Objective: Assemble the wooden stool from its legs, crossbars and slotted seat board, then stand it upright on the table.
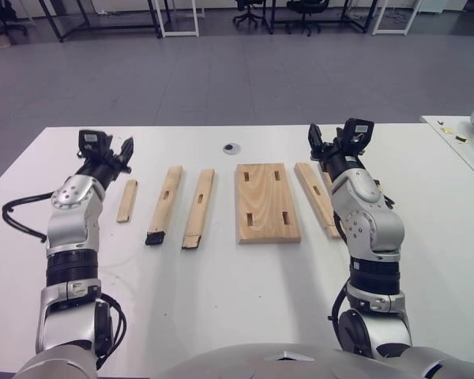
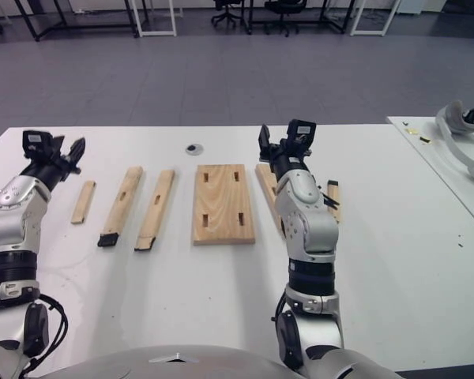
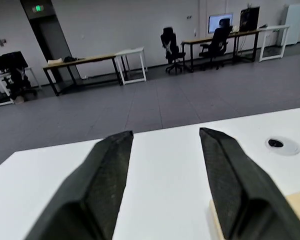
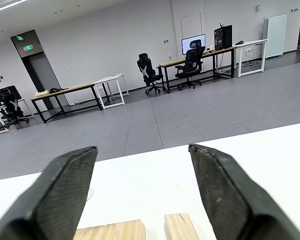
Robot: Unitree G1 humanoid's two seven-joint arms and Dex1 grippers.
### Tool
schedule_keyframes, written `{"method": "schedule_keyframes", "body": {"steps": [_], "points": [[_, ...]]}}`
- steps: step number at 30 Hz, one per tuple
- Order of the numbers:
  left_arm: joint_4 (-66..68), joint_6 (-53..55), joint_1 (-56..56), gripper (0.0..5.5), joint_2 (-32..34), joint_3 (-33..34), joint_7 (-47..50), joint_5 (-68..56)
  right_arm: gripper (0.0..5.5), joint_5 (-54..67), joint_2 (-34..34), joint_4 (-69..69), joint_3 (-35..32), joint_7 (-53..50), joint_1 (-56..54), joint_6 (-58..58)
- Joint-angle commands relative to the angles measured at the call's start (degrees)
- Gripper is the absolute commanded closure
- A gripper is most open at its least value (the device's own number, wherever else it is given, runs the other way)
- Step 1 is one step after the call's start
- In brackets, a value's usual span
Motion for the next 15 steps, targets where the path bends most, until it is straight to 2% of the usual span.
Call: {"method": "schedule_keyframes", "body": {"steps": [1, 8, 15], "points": [[-7.9, 1.5, -1.1, 3.05, -4.3, -1.5, 2.2, -1.9, 2.12, -0.1, -0.1, -0.5, 0.3, 0.3, -0.6, 1.3], [-11.6, -0.1, 2.4, 3.05, -12.5, -4.3, 4.8, -2.6, 2.12, 0.7, 0.0, 0.5, 0.1, 1.4, -1.3, 0.8], [-9.8, -1.0, 2.3, 3.05, -13.1, -4.3, 5.7, -1.5, 2.12, 0.5, -0.6, 1.8, -0.5, 1.9, -2.1, 0.8]]}}
